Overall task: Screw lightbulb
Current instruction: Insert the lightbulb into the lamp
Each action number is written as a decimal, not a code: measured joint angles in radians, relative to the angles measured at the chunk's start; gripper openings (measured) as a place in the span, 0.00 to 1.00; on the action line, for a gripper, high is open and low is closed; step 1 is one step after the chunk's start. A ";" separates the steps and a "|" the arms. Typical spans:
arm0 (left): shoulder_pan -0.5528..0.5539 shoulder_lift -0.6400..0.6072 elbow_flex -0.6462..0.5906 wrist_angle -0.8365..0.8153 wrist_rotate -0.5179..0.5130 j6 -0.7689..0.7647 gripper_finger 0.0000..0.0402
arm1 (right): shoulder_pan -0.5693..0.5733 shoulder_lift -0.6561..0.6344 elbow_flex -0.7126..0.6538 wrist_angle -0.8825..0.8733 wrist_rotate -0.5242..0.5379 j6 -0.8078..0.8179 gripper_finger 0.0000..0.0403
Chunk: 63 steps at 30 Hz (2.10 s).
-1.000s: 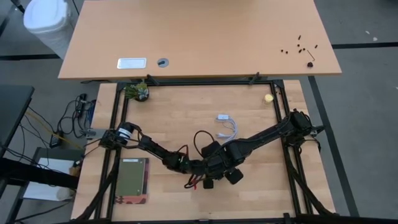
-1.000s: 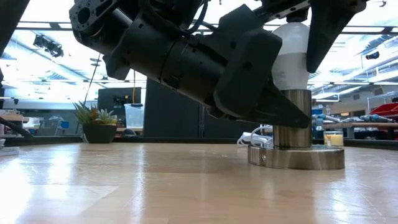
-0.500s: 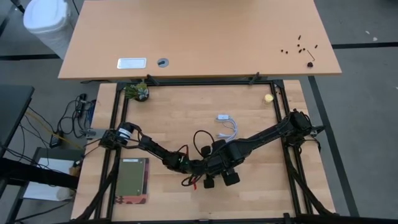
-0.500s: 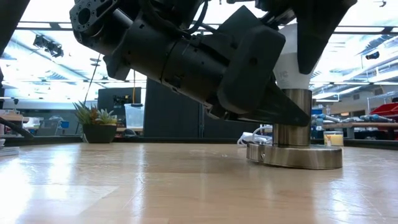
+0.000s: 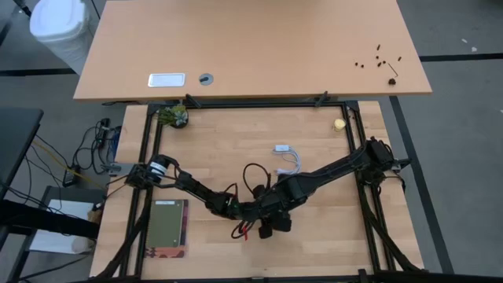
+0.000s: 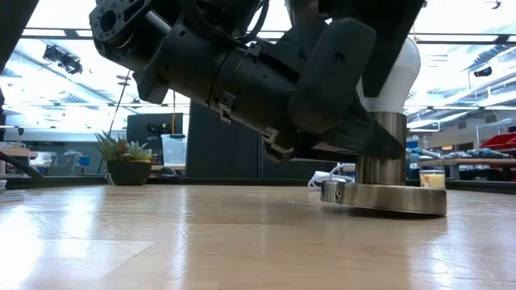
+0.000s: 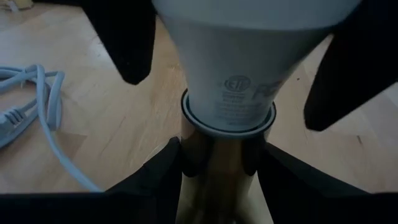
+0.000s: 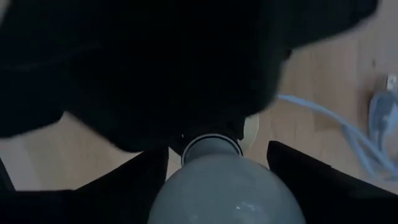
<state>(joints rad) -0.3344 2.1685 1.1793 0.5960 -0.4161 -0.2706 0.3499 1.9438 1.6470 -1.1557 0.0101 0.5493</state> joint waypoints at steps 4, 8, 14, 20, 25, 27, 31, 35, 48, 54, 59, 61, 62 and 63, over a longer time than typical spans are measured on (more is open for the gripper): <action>0.000 0.002 -0.002 0.012 -0.017 -0.020 0.47 | -0.012 0.000 0.000 -0.004 0.000 0.133 0.66; 0.003 0.002 -0.002 0.013 -0.019 0.016 0.47 | -0.019 0.000 -0.001 0.000 0.000 0.228 0.68; 0.006 0.002 -0.002 0.008 -0.035 0.048 0.47 | -0.031 0.000 -0.002 0.017 -0.005 0.172 0.79; 0.006 -0.001 -0.001 -0.027 -0.036 0.036 0.47 | -0.074 0.000 0.037 0.015 -0.059 0.107 0.89; 0.003 -0.002 -0.005 -0.032 -0.035 0.027 0.47 | -0.081 0.001 0.065 -0.010 -0.071 0.101 0.92; 0.002 -0.002 -0.005 -0.034 -0.035 0.027 0.47 | -0.080 0.001 0.089 -0.037 -0.069 0.084 0.92; 0.002 -0.002 -0.005 -0.036 -0.035 0.026 0.47 | -0.050 -0.001 0.158 -0.079 0.012 0.045 0.91; 0.002 -0.002 -0.005 -0.038 -0.034 0.027 0.47 | -0.008 -0.028 0.199 -0.117 0.134 0.011 0.90; 0.000 -0.002 -0.006 -0.039 -0.027 0.033 0.47 | 0.165 -0.170 0.155 -0.231 0.358 0.079 0.89; 0.000 -0.002 -0.006 -0.037 -0.027 0.032 0.47 | 0.258 -0.242 0.037 -0.221 0.478 0.175 0.88; 0.000 0.000 -0.007 -0.019 -0.026 0.032 0.47 | 0.349 -0.310 -0.140 -0.123 0.605 0.283 0.87; 0.001 0.000 -0.007 -0.018 -0.026 0.032 0.47 | 0.388 -0.345 -0.234 -0.051 0.653 0.338 0.86; 0.002 0.000 -0.007 -0.017 -0.025 0.032 0.47 | 0.405 -0.362 -0.284 -0.006 0.678 0.367 0.86; 0.004 0.000 -0.007 -0.017 -0.025 0.032 0.47 | 0.422 -0.376 -0.332 0.038 0.702 0.394 0.85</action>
<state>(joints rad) -0.3302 2.1685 1.1721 0.5793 -0.4412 -0.2386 0.7717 1.5675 1.3148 -1.1181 0.7117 0.9437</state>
